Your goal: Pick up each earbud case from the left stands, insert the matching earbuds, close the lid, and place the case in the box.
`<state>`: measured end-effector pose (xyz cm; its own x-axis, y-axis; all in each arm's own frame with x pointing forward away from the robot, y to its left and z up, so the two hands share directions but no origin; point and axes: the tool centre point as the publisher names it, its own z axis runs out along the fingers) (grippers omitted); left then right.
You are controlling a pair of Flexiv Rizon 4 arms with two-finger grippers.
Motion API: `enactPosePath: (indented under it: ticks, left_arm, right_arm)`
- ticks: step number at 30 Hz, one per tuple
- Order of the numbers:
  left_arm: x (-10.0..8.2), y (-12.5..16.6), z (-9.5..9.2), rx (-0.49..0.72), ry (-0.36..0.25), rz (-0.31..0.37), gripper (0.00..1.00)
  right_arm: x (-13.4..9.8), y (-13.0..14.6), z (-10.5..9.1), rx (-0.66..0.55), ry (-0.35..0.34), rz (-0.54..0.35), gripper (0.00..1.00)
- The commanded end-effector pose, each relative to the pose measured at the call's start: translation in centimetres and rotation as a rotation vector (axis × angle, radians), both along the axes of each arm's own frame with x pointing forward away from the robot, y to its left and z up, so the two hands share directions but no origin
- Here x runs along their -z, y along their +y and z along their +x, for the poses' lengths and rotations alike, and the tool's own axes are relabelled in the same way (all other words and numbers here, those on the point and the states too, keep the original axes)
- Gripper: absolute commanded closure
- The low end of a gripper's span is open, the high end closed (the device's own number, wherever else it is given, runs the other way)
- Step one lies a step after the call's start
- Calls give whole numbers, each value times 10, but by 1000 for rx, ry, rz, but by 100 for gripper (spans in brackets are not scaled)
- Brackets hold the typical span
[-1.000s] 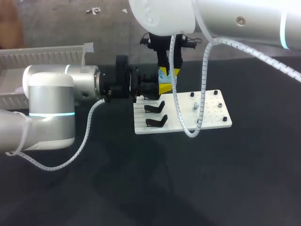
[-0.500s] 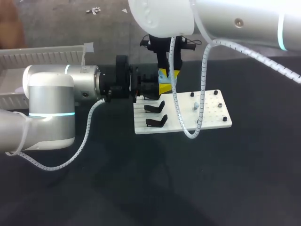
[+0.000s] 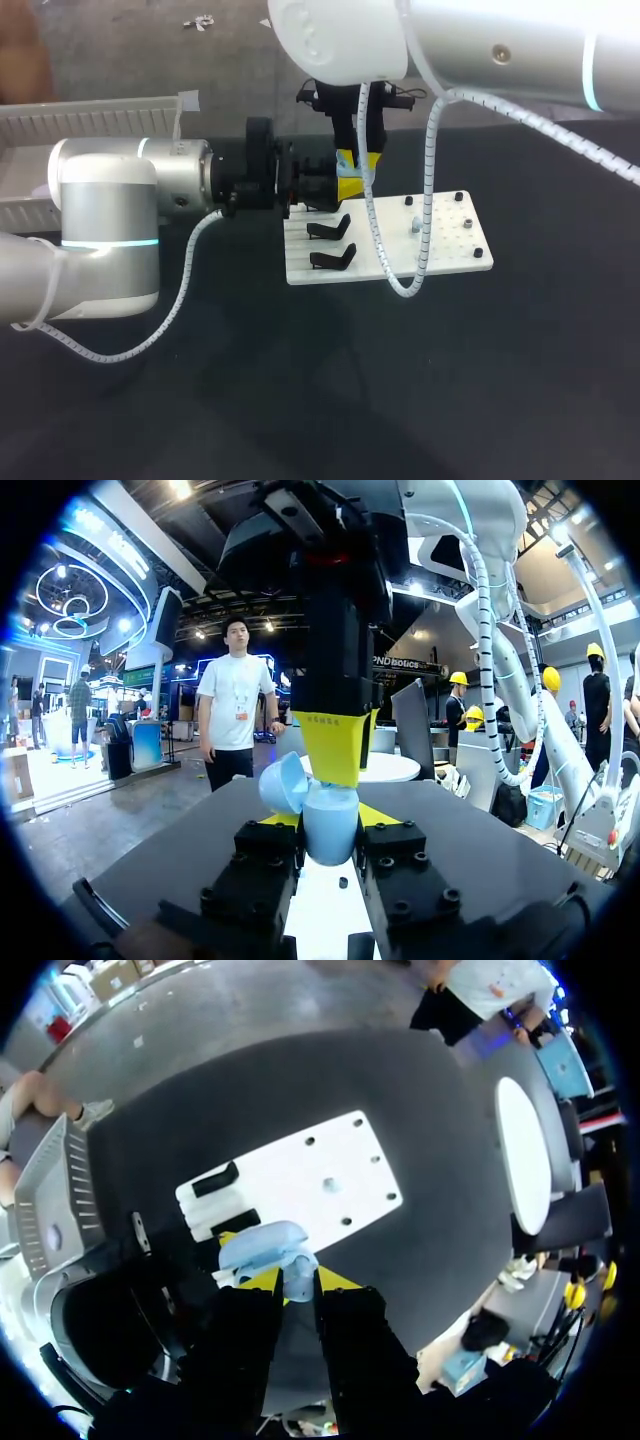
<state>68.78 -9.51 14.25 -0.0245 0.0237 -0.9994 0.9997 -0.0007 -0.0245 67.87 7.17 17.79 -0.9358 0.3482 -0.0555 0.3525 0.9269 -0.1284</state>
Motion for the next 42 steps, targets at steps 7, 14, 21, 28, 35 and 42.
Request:
enactPosePath:
  ticks: [7,14,21,28,35,42]
  left_arm:
    - [0,0,0,-2,-3,-4,100]
    - [0,0,0,-2,-3,-4,100]
    - [0,0,0,-2,-3,-4,100]
    - [0,0,0,-2,-3,-4,100]
    - [0,0,0,-2,-3,-4,100]
    - [0,0,0,-2,-3,-4,100]
  right_arm:
    - [-3,1,0,9,-4,7,65]
    - [-18,-4,-12,18,-66,70,57]
    - [-16,-25,-31,79,-232,160,0]
    - [-18,-41,-41,97,-365,175,0]
    - [-21,-52,-50,14,-383,214,0]
    - [-23,-54,-63,-120,-385,201,0]
